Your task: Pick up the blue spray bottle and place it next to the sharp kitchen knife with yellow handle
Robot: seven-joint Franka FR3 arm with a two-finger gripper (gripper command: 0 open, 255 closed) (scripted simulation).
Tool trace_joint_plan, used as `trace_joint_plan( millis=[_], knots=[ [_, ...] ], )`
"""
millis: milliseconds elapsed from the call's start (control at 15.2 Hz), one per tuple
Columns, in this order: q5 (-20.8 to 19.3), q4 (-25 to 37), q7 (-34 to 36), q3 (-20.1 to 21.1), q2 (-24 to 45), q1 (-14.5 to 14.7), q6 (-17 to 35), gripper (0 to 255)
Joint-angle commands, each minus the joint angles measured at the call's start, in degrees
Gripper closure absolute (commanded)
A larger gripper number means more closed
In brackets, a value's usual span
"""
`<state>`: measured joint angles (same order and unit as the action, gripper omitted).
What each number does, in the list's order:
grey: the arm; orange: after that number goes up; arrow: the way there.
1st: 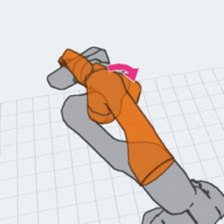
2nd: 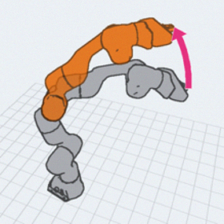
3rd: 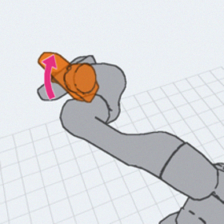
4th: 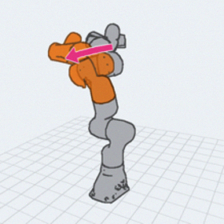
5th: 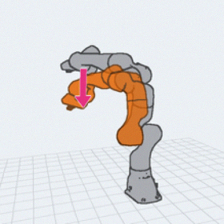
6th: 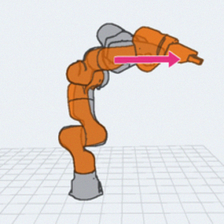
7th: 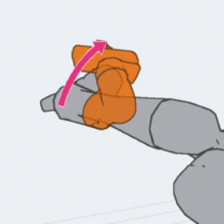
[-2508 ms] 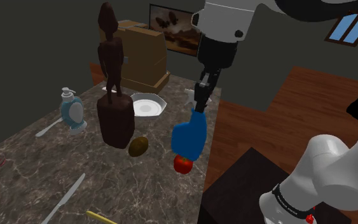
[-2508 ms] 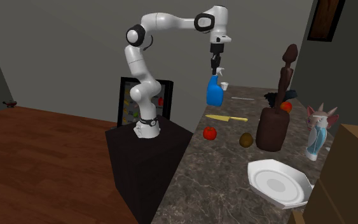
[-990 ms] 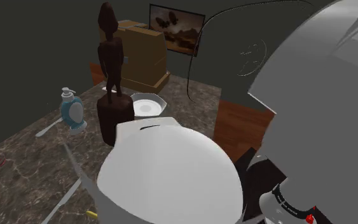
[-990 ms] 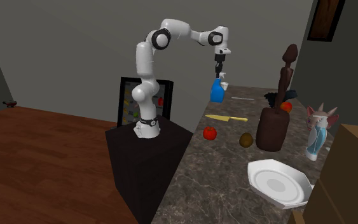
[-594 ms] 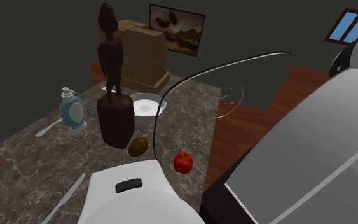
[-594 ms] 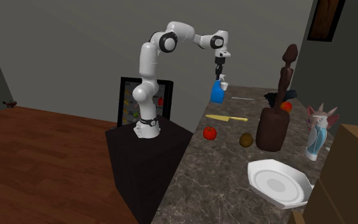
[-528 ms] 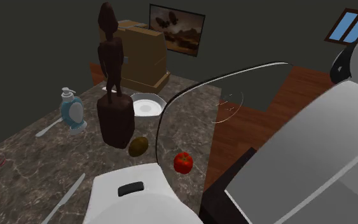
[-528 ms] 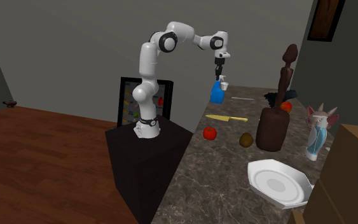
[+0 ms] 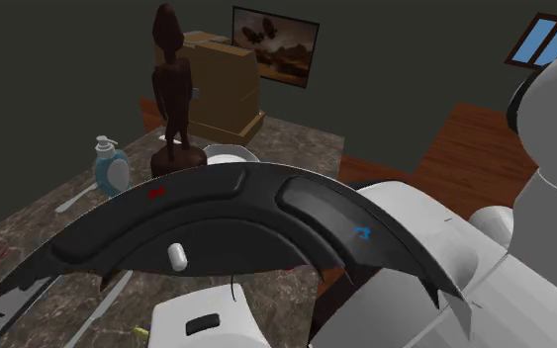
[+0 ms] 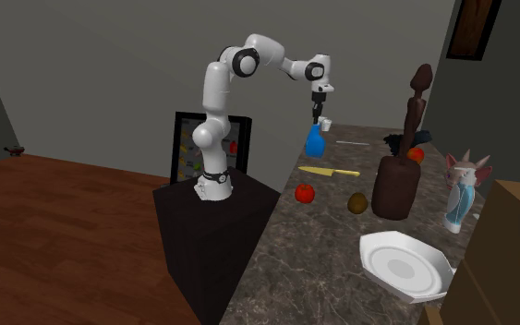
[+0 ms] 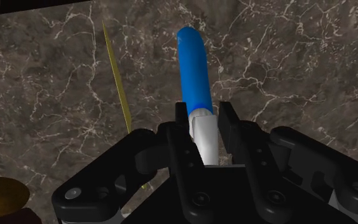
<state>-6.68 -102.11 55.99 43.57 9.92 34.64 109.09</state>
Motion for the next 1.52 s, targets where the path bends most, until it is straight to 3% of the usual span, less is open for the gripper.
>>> trace_joint_plan(
  millis=[0, 396, 924, 990, 1320, 1452],
  knots=[
    [-0.3, -1.3, 0.2, -0.1, 0.4, 0.0, 1.6, 255],
    [-1.8, -4.9, 1.1, -0.5, 2.0, 0.4, 6.3, 255],
    [-1.8, -4.9, 1.1, -0.5, 2.0, 0.4, 6.3, 255],
    [-1.8, -4.9, 1.1, -0.5, 2.0, 0.4, 6.3, 0],
    [-1.8, -4.9, 1.1, -0.5, 2.0, 0.4, 6.3, 0],
    [-0.7, -2.3, 0.4, -0.2, 0.8, 0.1, 2.8, 0]
  ],
)
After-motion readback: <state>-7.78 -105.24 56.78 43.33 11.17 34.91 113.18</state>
